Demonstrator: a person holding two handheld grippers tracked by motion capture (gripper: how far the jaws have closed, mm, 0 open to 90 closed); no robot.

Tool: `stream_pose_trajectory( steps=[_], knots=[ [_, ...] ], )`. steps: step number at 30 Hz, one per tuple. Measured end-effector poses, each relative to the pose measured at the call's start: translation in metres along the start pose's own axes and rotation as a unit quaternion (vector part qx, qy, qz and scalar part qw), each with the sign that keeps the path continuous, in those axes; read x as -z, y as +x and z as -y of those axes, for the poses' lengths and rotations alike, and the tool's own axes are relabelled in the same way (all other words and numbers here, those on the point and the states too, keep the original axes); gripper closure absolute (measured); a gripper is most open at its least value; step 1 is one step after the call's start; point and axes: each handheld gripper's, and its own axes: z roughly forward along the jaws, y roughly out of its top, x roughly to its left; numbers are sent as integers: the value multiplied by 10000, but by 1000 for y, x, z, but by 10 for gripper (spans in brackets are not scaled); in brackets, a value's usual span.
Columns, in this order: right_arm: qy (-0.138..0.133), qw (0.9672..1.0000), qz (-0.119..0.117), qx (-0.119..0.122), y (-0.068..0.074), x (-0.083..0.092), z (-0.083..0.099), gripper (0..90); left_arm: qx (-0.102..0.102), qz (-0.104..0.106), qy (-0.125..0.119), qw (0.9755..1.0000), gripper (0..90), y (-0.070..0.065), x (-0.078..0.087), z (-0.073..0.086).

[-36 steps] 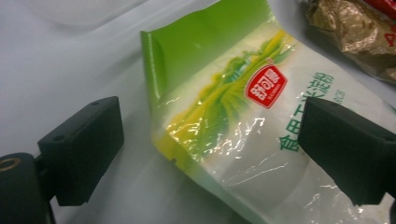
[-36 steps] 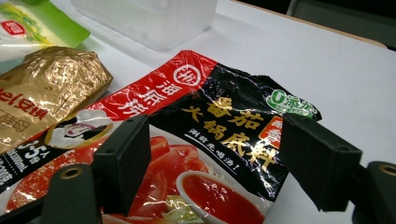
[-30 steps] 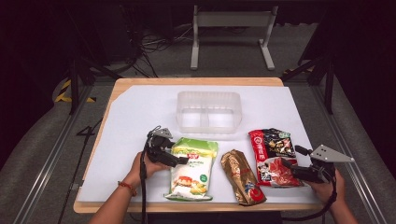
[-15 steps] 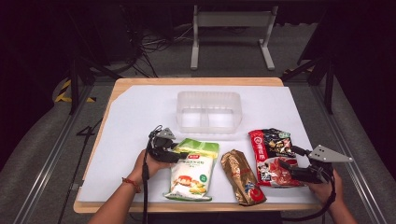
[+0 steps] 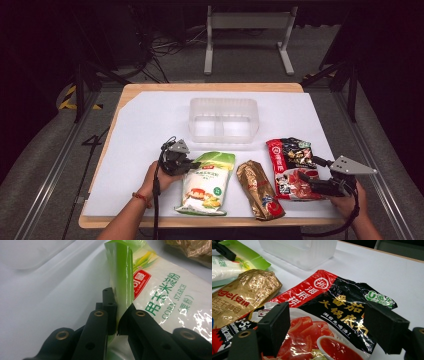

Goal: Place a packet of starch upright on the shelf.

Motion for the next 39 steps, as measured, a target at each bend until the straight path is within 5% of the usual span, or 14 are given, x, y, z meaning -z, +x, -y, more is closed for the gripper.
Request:
stream_pose_trajectory(
  steps=[6, 18, 26, 30, 35, 39],
  knots=[
    [-39, 10000, -4, -38, -2, 1, 0, 221, 190, 148, -185, 9995, 879, 2, 4, 3],
    [-16, 10000, -5, 0, -1, 1, 0, 225, 250, 164, -658, 9974, 882, 3, 15, 6],
    [-19, 10000, -1, -7, -1, 1, 0, 224, 217, -15, -1420, 9896, 884, -9, 47, 2],
    [-34, 10000, 5, -12, -1, 1, 0, 222, 219, -3, -1589, 9871, 884, -11, 58, 1],
    [-20, 10000, 20, -18, -2, 1, 0, 219, 287, 49, -2012, 9791, 885, -14, 75, 0],
    [-15, 10000, 25, -23, -2, 1, 1, 220, 202, 61, -2197, 9753, 885, -22, 86, -3]
  ],
)
